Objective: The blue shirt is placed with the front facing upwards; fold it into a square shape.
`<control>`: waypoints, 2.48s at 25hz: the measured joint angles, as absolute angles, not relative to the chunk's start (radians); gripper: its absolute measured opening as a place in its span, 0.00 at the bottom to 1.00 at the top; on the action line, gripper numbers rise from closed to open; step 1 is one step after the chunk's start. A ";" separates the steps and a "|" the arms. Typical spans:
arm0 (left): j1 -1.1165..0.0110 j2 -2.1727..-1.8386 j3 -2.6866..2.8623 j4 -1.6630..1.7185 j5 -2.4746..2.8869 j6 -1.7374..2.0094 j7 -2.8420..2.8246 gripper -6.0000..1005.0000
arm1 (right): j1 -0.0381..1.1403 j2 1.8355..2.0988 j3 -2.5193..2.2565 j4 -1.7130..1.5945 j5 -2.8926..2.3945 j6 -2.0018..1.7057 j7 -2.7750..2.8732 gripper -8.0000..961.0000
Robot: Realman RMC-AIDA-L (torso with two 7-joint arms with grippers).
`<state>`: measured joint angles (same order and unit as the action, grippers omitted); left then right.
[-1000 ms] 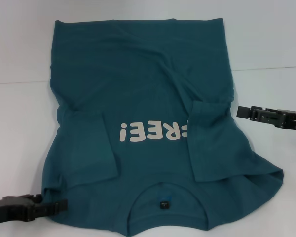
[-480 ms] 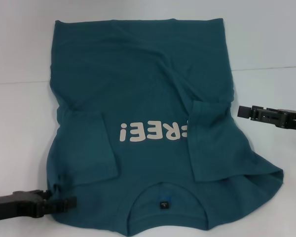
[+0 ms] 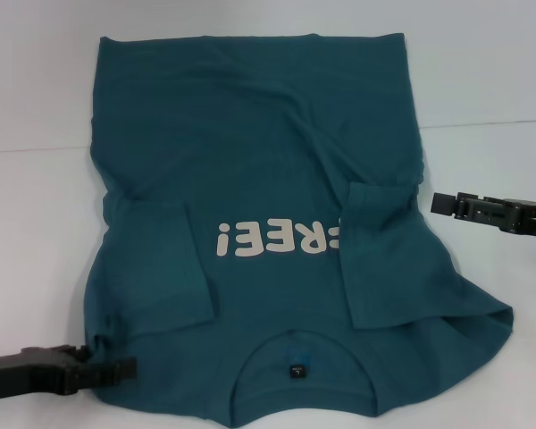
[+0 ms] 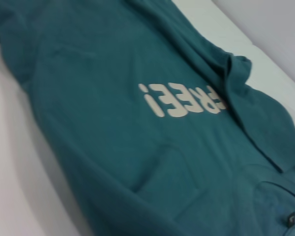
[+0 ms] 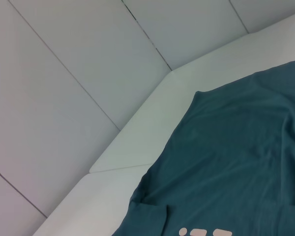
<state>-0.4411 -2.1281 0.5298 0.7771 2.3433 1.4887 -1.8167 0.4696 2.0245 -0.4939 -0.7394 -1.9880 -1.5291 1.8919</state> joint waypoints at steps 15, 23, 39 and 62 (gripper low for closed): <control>-0.437 -2.126 0.534 0.782 2.345 1.475 -1.828 0.85 | 0.474 2.025 -0.492 -0.739 -1.988 -1.531 1.897 0.98; -0.440 -2.120 0.534 0.784 2.351 1.436 -1.857 0.83 | 0.474 2.025 -0.492 -0.739 -1.988 -1.528 1.897 0.98; -0.443 -2.123 0.539 0.808 2.374 1.409 -1.897 0.27 | 0.471 2.023 -0.492 -0.739 -1.988 -1.529 1.897 0.98; -0.420 -2.119 0.528 0.893 2.382 1.487 -1.976 0.01 | 0.448 1.985 -0.497 -0.741 -2.110 -1.535 1.976 0.98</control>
<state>-0.4199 -2.1189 0.5278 0.8925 2.3818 1.4873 -1.9764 0.4476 1.9847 -0.4974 -0.7407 -2.1099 -1.5349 1.9763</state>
